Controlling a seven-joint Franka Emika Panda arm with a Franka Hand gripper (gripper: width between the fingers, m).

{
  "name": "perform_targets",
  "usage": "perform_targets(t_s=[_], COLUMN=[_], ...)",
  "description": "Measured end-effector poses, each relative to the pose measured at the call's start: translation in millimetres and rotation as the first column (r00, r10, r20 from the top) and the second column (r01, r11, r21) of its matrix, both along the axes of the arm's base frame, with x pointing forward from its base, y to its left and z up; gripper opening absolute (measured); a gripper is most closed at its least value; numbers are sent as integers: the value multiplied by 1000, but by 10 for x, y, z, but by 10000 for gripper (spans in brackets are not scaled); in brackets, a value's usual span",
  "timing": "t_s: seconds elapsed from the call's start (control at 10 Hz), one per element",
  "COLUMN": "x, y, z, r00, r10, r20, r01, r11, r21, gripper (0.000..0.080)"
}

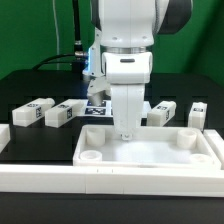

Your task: Assemble desk

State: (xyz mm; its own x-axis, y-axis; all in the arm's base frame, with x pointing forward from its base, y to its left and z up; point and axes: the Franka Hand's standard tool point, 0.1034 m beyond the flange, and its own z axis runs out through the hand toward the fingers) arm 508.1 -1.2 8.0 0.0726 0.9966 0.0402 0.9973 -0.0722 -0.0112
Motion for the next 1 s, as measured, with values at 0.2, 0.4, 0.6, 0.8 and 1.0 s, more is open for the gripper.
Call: perform_targets(t_s=[0.2, 0.4, 0.6, 0.8, 1.0], x=[33, 35, 34, 34, -5], y=[68, 70, 64, 61, 63], z=[3, 4, 3, 3, 62], r00=[1000, 1000, 1000, 1000, 998], r10=[6, 10, 8, 7, -55], r20=[-8, -13, -13, -14, 5], r01=[-6, -10, -8, -7, 55], r11=[1000, 1000, 1000, 1000, 998], r21=[5, 4, 4, 4, 2], gripper=[57, 57, 107, 242, 575])
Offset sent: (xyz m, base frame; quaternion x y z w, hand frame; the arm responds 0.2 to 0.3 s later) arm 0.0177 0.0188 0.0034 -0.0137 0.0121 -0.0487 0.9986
